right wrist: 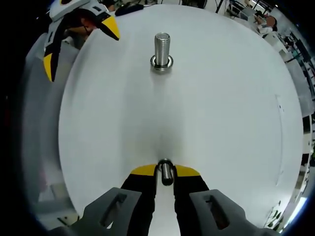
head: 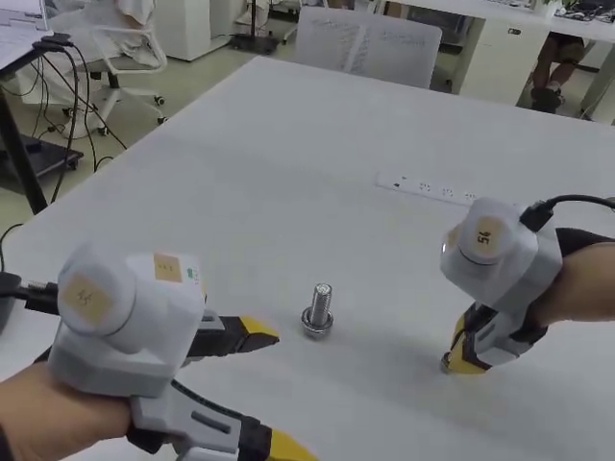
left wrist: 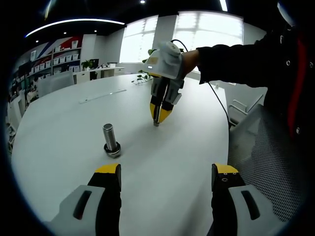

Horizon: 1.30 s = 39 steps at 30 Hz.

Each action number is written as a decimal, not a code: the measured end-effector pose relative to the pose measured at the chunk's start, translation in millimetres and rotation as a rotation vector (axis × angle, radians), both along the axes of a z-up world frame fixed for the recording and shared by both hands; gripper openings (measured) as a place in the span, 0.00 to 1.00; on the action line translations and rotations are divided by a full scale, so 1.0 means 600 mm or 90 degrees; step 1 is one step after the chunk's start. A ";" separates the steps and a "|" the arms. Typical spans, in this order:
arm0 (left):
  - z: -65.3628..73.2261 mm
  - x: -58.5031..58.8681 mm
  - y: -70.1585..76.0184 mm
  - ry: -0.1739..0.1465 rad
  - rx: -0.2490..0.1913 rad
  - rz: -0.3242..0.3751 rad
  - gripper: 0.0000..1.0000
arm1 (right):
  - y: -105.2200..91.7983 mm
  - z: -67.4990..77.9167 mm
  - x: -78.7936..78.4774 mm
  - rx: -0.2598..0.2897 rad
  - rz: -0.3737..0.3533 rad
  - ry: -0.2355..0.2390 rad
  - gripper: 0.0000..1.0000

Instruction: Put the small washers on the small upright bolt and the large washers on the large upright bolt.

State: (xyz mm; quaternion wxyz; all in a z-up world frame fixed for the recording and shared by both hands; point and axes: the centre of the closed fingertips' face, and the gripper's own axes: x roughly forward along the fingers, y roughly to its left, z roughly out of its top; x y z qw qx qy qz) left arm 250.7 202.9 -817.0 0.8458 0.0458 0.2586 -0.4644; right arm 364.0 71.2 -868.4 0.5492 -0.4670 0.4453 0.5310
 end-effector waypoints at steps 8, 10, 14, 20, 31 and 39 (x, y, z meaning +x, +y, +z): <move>0.000 0.000 0.001 0.001 0.001 -0.001 0.74 | 0.001 0.000 -0.001 0.004 0.000 -0.002 0.18; -0.001 0.000 0.001 0.001 0.002 -0.001 0.74 | 0.000 0.001 -0.001 0.005 -0.002 -0.003 0.19; 0.000 0.000 0.000 0.001 0.002 -0.001 0.74 | -0.002 0.002 -0.001 0.009 -0.006 -0.003 0.24; -0.001 0.000 -0.001 0.001 0.004 -0.003 0.74 | -0.004 0.004 -0.003 0.026 -0.023 0.005 0.39; 0.000 -0.001 -0.003 0.001 0.006 -0.004 0.74 | -0.016 -0.008 -0.014 0.062 -0.046 0.011 0.78; -0.001 -0.001 -0.003 0.003 0.007 -0.005 0.74 | -0.012 -0.007 -0.018 0.123 -0.089 0.007 1.00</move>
